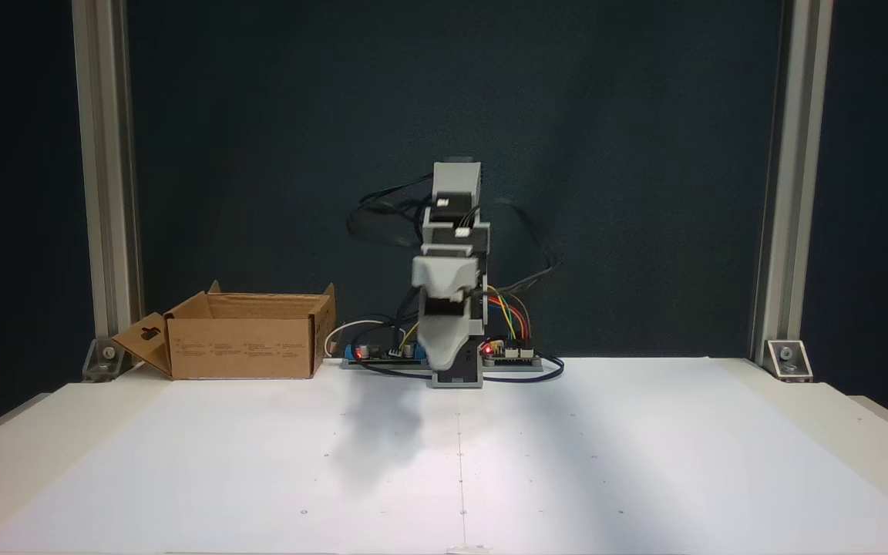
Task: Grasp a green dice and put it in the bin.
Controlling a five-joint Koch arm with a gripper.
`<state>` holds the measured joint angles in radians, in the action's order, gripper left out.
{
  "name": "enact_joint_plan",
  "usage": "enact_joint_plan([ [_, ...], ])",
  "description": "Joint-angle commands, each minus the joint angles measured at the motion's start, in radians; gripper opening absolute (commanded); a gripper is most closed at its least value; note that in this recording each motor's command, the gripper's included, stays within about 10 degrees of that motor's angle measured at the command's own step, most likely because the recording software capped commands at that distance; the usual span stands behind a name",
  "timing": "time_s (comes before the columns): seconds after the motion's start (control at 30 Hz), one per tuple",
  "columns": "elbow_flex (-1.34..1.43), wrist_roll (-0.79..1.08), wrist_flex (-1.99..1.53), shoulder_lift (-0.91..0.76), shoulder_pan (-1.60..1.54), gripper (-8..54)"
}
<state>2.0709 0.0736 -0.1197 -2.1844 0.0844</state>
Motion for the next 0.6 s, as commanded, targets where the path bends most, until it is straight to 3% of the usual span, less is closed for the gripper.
enact_joint_plan([
  [0.0,0.009,-0.041,0.168,-0.037,0.035,44.5],
  [0.57,0.460,-0.028,0.595,-0.167,0.006,43.9],
])
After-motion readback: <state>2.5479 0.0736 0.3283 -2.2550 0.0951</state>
